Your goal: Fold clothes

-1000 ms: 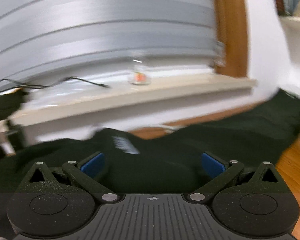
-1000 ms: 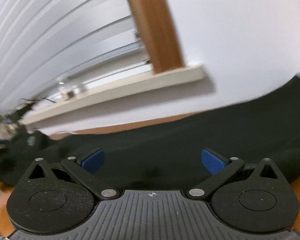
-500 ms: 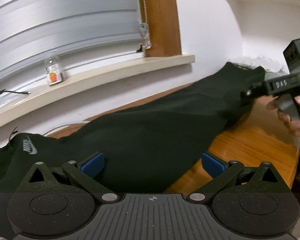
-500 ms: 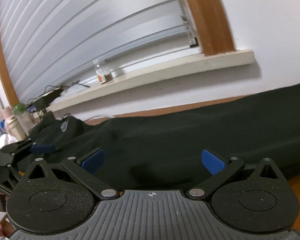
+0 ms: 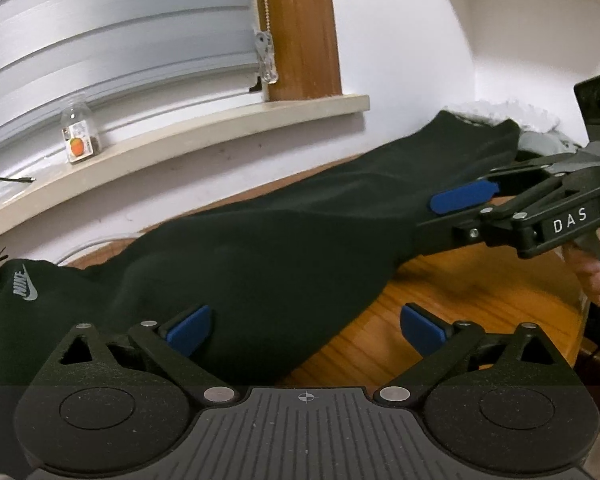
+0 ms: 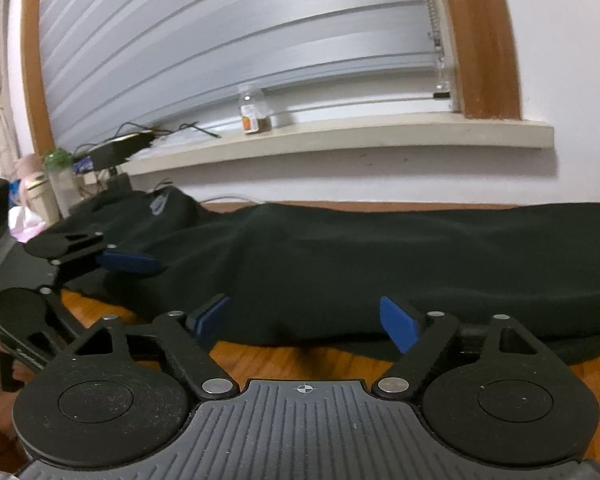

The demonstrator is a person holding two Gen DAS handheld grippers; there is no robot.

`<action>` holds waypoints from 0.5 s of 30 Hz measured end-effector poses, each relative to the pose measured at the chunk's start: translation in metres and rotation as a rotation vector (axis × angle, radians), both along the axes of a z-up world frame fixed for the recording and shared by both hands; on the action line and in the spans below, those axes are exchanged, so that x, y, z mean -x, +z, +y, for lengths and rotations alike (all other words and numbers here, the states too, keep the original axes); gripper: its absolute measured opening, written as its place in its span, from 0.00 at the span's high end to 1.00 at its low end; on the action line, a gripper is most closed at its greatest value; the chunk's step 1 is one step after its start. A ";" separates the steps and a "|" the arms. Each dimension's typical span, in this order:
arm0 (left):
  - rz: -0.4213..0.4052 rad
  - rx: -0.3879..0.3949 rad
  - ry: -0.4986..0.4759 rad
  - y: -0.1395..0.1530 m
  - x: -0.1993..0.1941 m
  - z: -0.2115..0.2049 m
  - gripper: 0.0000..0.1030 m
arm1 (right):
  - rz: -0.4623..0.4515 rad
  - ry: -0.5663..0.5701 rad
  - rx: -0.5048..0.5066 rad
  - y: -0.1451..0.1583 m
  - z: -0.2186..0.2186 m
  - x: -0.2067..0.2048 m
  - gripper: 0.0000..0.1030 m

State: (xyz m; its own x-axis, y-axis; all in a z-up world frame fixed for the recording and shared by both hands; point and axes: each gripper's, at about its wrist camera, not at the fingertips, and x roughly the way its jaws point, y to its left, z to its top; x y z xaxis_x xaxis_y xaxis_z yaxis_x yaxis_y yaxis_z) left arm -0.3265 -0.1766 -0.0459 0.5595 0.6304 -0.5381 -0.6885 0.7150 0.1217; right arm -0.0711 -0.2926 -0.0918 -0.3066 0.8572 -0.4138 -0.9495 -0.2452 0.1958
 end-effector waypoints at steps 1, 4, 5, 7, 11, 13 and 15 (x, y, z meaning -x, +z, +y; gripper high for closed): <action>0.003 -0.002 0.000 0.000 -0.001 -0.001 0.02 | -0.002 0.001 -0.001 0.000 0.000 0.001 0.31; 0.005 -0.001 -0.002 -0.001 -0.004 -0.002 0.02 | -0.022 0.016 -0.008 0.001 -0.001 0.004 0.39; 0.008 -0.001 -0.003 -0.002 -0.005 -0.002 0.02 | -0.027 0.018 -0.009 0.002 -0.002 0.005 0.41; 0.015 -0.002 -0.007 -0.003 -0.007 -0.001 0.02 | -0.035 0.027 -0.010 0.002 -0.003 0.007 0.45; 0.029 0.000 -0.025 -0.008 -0.013 0.001 0.01 | -0.048 0.033 -0.016 0.003 -0.004 0.009 0.52; 0.046 -0.004 -0.045 -0.010 -0.016 0.001 0.02 | -0.055 0.033 -0.019 0.003 -0.005 0.009 0.52; 0.065 -0.012 -0.072 -0.012 -0.021 0.000 0.04 | -0.062 0.031 -0.024 0.005 -0.006 0.008 0.52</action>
State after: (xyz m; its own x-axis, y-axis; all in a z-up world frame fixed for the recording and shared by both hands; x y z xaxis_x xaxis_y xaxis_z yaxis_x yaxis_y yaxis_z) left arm -0.3052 -0.1765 -0.0580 0.5676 0.5962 -0.5678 -0.6257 0.7606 0.1731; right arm -0.0789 -0.2989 -0.0868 -0.3072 0.8575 -0.4127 -0.9516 -0.2783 0.1302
